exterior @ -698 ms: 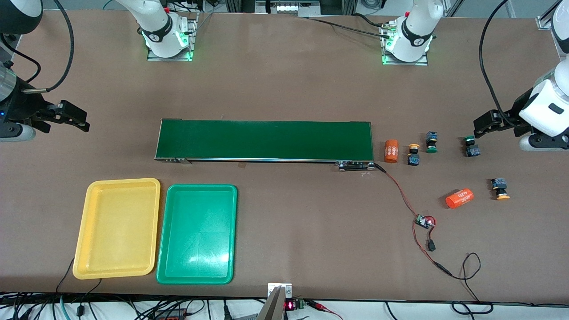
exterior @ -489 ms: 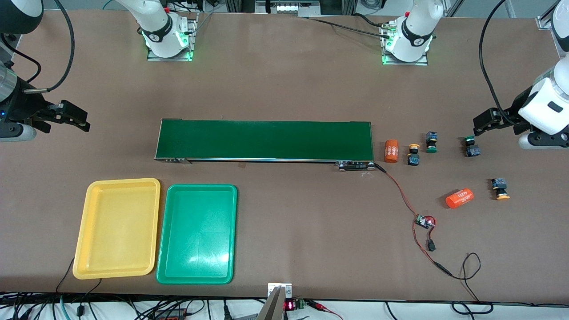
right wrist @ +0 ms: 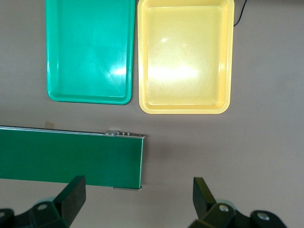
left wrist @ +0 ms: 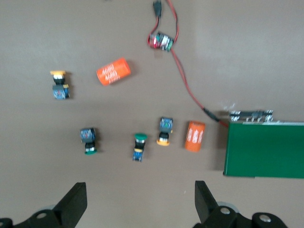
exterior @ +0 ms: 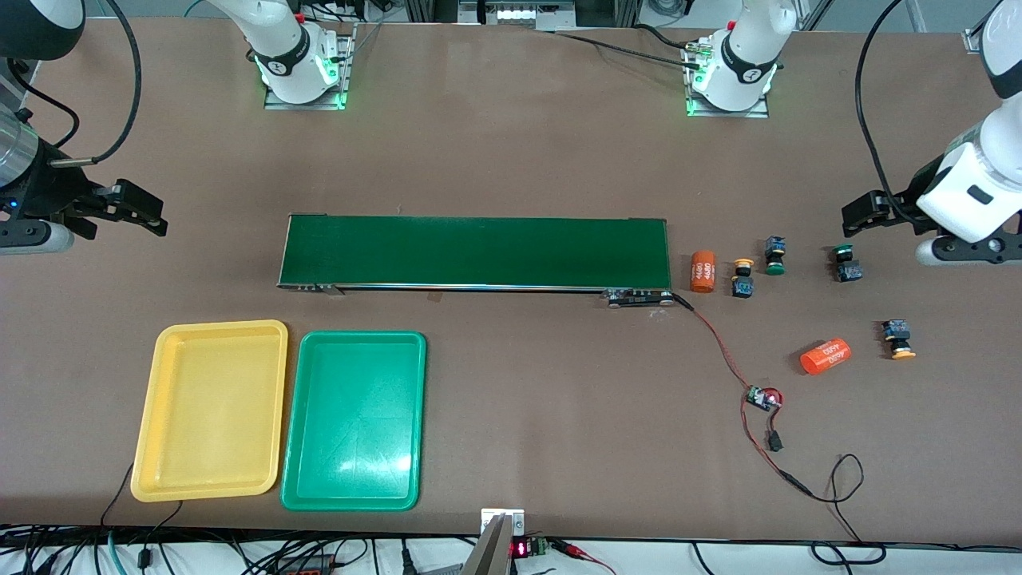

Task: Sort buttons by color to trays
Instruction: 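Reach the left gripper to the orange battery and grasp it, then carry the orange battery with the left gripper and lower it onto the belt, then open the left gripper and lift it off the battery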

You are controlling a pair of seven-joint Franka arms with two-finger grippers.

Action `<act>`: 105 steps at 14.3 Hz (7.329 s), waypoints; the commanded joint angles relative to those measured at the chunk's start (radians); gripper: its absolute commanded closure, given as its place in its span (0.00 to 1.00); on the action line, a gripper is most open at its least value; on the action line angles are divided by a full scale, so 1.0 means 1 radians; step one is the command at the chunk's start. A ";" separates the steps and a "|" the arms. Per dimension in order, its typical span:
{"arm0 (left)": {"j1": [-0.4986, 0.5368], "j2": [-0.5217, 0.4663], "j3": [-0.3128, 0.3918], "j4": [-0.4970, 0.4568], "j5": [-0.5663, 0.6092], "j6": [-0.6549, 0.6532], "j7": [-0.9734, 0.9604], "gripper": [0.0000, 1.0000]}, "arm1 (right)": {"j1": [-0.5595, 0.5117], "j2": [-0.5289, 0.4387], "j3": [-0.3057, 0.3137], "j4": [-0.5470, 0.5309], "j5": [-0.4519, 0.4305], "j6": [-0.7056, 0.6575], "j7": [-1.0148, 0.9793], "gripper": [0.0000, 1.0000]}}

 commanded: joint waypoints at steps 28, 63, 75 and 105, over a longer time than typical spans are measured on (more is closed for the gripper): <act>0.104 0.743 0.019 0.358 -0.017 0.474 1.288 0.00 | -0.005 -0.007 0.003 -0.003 -0.014 -0.014 -0.007 0.00; 0.154 0.554 -0.169 0.157 -0.105 0.236 1.522 1.00 | -0.012 -0.007 0.000 -0.003 -0.015 -0.014 -0.007 0.00; 0.059 0.342 -0.296 -0.181 -0.106 0.340 1.468 1.00 | -0.011 -0.005 0.000 -0.003 -0.015 -0.012 -0.004 0.00; 0.077 0.307 -0.423 -0.307 -0.105 0.500 1.396 0.00 | -0.018 -0.005 -0.001 -0.003 -0.014 -0.012 -0.009 0.00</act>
